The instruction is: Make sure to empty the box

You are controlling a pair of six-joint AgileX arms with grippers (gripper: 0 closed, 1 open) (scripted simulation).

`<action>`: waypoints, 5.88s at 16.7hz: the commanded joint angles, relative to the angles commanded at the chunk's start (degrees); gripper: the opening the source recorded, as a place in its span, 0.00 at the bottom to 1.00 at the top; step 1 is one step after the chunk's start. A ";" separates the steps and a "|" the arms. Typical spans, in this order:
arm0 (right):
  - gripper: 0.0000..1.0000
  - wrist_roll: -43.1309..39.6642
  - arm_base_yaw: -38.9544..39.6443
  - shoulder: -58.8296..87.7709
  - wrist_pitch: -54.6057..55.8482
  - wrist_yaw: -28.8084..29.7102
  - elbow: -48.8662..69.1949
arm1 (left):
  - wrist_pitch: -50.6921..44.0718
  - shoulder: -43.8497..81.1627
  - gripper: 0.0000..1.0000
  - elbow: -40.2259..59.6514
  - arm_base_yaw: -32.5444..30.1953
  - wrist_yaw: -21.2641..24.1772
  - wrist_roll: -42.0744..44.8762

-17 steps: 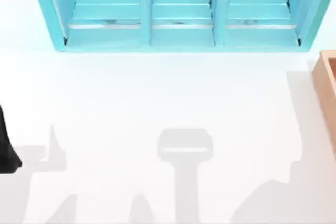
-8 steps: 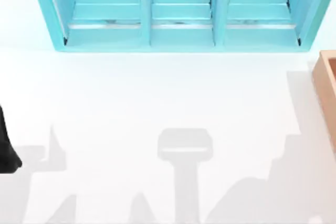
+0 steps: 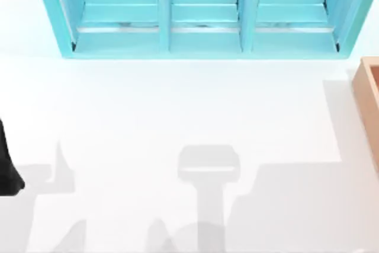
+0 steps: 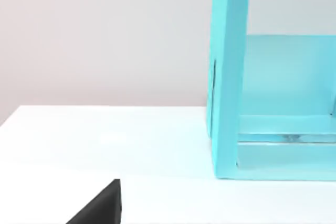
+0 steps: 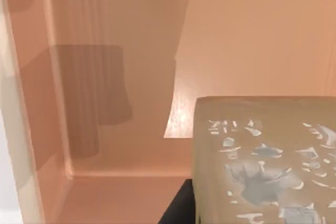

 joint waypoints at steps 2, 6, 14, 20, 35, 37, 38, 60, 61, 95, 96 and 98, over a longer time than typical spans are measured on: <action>0.00 0.00 -0.01 -0.11 -0.35 0.00 0.33 | 0.00 0.00 1.00 0.00 0.00 0.00 0.00; 0.00 0.88 0.92 0.56 0.01 0.04 0.39 | 0.00 0.00 1.00 0.00 0.00 0.00 0.00; 0.00 23.17 25.14 11.50 6.85 1.05 5.28 | 0.00 0.00 1.00 0.00 0.00 0.00 0.00; 0.00 38.32 40.13 20.72 14.00 0.91 7.05 | 0.00 0.00 1.00 0.00 0.00 0.00 0.00; 0.00 41.51 41.16 26.25 24.91 0.67 1.56 | 0.00 0.00 1.00 0.00 0.00 0.00 0.00; 0.00 41.50 41.13 26.35 25.42 0.67 1.10 | 0.00 0.00 1.00 0.00 0.00 0.00 0.00; 0.00 41.50 41.13 26.35 25.42 0.67 1.10 | 0.00 0.00 1.00 0.00 0.00 0.00 0.00; 1.00 41.50 41.13 26.35 25.42 0.67 1.10 | 0.00 0.00 1.00 0.00 0.00 0.00 0.00; 1.00 41.50 41.07 26.33 25.41 0.67 1.11 | 0.00 0.00 1.00 0.00 0.00 0.00 0.00; 1.00 -1.24 -1.24 23.95 -1.91 0.38 25.86 | 0.00 0.00 1.00 0.00 0.00 0.00 0.00; 1.00 -1.24 -1.24 23.95 -1.91 0.38 25.86 | 0.00 0.00 1.00 0.00 0.00 0.00 0.00; 1.00 -1.13 -1.01 23.97 -1.64 0.44 25.60 | 0.00 0.00 1.00 0.00 0.00 0.00 0.00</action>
